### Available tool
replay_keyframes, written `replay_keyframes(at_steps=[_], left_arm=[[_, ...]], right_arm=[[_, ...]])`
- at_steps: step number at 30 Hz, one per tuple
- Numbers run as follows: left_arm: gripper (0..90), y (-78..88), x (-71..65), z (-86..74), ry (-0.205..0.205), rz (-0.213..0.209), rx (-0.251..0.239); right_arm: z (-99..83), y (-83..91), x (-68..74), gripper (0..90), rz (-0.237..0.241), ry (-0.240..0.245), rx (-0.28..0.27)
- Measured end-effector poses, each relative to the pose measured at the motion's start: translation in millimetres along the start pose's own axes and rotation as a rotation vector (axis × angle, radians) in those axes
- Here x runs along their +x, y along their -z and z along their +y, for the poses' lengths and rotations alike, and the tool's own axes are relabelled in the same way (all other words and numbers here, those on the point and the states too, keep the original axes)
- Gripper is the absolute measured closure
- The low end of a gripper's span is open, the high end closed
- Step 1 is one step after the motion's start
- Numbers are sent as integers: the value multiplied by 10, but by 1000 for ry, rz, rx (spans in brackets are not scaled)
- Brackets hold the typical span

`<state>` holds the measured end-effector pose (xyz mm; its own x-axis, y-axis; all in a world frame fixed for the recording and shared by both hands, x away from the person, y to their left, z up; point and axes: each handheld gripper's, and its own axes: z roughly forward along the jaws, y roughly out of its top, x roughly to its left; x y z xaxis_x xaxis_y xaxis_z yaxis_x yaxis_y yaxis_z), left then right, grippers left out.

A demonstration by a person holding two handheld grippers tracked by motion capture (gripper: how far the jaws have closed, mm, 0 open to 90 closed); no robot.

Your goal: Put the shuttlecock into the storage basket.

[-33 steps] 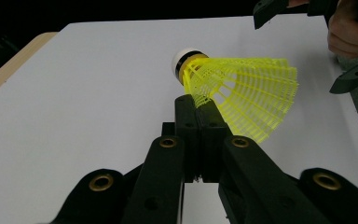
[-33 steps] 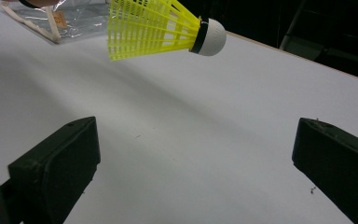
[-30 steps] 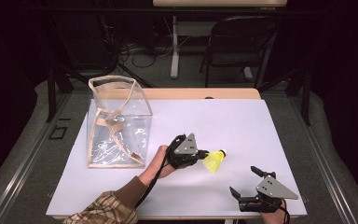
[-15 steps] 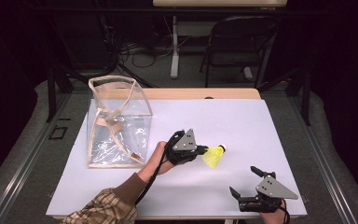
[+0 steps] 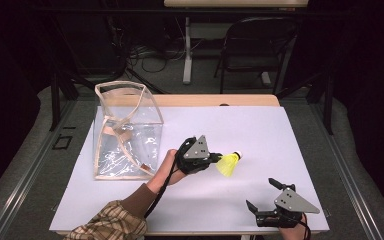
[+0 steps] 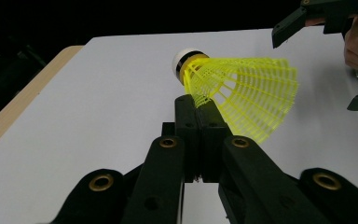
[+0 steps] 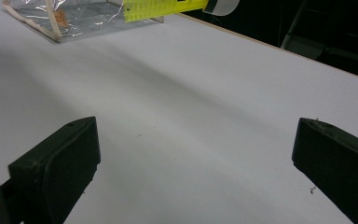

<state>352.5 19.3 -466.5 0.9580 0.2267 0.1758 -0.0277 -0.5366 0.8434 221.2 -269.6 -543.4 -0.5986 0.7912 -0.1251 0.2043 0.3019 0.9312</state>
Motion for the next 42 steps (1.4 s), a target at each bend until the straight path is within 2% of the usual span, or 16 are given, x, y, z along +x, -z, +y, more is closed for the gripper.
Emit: replay_keyframes(at_steps=[17, 24, 42], left_arm=[[893, 65, 103, -5, 19, 31, -10], [893, 146, 146, 15, 20, 51, -23], [894, 191, 297, -57, 66, 79, -44]], right_arm=[[-2, -3, -2, 5, 3, 0, 4], [1, -3, 6, 5, 3, 0, 3], [1, 4, 10, 5, 1, 4, 0]])
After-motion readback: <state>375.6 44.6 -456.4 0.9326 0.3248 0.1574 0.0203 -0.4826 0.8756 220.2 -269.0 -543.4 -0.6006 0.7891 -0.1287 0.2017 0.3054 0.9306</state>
